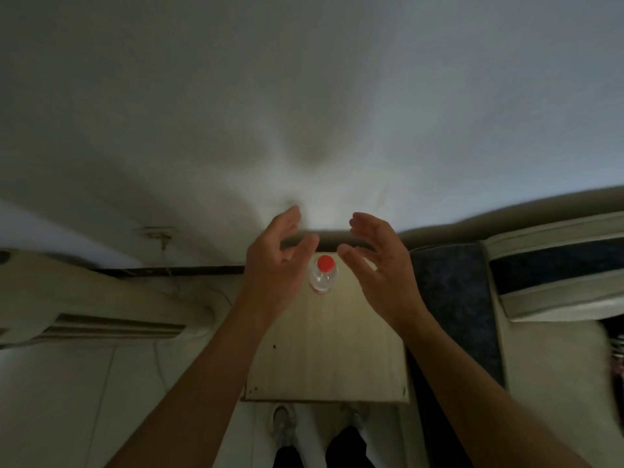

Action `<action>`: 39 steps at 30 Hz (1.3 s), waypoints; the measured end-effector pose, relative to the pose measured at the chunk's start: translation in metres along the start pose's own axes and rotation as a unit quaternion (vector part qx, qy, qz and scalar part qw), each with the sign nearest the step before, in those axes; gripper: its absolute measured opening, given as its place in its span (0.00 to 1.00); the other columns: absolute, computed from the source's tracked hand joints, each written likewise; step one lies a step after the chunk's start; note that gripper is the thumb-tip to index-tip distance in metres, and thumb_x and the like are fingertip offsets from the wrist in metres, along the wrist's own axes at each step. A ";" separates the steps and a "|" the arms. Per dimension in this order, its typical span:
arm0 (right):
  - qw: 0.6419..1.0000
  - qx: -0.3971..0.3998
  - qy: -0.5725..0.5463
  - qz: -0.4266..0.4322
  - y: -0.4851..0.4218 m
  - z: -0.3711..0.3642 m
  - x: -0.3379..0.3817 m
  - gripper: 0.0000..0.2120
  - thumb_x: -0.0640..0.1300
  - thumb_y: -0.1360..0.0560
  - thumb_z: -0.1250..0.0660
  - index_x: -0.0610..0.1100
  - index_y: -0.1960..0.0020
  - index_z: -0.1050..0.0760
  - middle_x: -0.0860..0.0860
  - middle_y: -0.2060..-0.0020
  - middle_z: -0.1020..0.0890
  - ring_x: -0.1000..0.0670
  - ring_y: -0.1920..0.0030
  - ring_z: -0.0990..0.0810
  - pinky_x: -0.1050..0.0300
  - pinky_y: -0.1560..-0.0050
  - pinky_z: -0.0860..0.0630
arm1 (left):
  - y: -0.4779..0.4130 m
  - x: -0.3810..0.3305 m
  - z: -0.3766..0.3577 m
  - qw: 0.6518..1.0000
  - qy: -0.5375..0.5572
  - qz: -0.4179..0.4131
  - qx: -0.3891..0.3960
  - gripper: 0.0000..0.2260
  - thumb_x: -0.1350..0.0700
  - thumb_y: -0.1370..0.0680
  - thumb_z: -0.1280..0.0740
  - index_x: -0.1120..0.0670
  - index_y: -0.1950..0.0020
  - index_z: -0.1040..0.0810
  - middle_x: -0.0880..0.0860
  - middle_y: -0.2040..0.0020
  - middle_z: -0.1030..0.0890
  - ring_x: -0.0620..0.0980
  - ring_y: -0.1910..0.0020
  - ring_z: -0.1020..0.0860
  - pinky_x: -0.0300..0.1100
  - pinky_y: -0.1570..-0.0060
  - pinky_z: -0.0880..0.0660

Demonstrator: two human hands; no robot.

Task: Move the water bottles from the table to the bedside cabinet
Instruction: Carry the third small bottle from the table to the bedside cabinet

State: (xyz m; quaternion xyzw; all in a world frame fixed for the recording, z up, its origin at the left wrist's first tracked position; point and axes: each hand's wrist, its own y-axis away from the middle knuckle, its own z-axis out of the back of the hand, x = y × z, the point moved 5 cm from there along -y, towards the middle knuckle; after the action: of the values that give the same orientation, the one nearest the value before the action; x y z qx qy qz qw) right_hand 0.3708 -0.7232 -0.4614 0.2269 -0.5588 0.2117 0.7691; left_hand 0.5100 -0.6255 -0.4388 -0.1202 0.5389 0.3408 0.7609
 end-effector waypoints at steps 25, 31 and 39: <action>0.986 -0.133 -0.049 0.092 0.072 0.083 0.224 0.25 0.55 0.25 0.35 0.48 0.30 0.29 0.52 0.35 0.21 0.53 0.34 0.21 0.52 0.33 0.22 | 0.057 -0.197 0.084 0.988 0.078 -0.135 0.016 0.23 0.44 0.23 0.35 0.50 0.30 0.26 0.46 0.33 0.22 0.44 0.35 0.24 0.49 0.38 0.22; 0.971 -0.208 -0.084 0.078 0.110 0.085 0.249 0.27 0.57 0.26 0.35 0.47 0.29 0.28 0.53 0.36 0.20 0.52 0.36 0.19 0.44 0.33 0.22 | 0.071 -0.217 0.100 0.979 0.105 -0.166 0.058 0.24 0.43 0.25 0.36 0.51 0.32 0.24 0.46 0.36 0.20 0.45 0.38 0.22 0.53 0.39 0.21; 0.950 -0.286 -0.087 0.094 0.189 0.122 0.271 0.26 0.56 0.24 0.33 0.45 0.30 0.28 0.49 0.36 0.20 0.50 0.36 0.20 0.42 0.32 0.23 | 0.119 -0.247 0.081 0.967 0.112 -0.195 0.118 0.21 0.42 0.25 0.35 0.48 0.34 0.24 0.45 0.37 0.20 0.45 0.38 0.21 0.54 0.39 0.22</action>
State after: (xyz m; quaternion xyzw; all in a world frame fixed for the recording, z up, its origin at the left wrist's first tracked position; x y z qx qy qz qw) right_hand 0.2458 -0.6229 -0.1484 -0.0387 -0.6794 0.0943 0.7267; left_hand 0.4461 -0.5887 -0.1628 -0.1697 0.6234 0.1037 0.7562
